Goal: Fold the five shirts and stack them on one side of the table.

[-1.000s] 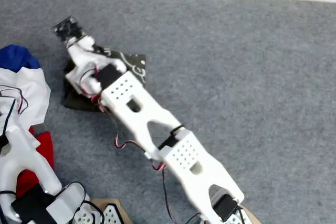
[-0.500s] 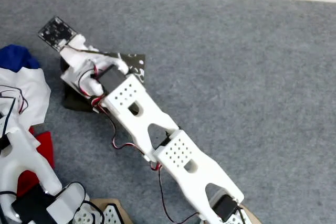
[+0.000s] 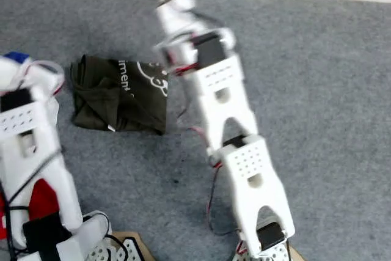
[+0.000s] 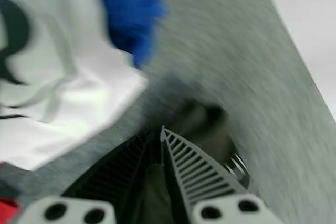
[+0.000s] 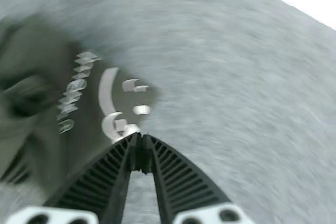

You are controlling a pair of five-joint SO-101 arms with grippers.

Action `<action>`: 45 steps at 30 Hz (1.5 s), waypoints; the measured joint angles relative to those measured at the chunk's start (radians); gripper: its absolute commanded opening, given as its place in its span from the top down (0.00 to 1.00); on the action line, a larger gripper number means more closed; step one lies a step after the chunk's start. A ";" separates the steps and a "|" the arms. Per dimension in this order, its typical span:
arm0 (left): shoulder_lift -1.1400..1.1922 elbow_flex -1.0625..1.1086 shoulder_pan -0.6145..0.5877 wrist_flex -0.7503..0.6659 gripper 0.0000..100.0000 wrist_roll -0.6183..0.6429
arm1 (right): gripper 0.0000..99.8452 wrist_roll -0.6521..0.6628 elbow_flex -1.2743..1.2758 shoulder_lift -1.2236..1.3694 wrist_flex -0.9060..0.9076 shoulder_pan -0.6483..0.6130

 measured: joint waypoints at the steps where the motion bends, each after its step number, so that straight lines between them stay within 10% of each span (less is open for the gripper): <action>1: 0.009 -0.035 0.041 0.032 0.96 -0.015 | 0.99 -0.009 0.000 -0.006 0.000 0.031; 24: 0.726 -0.580 0.348 0.199 0.96 -0.080 | 0.99 -0.023 1.200 -0.391 -0.299 0.203; 45: 0.749 -0.580 0.167 0.486 0.97 -0.175 | 0.99 -0.032 1.261 -0.391 -0.379 0.203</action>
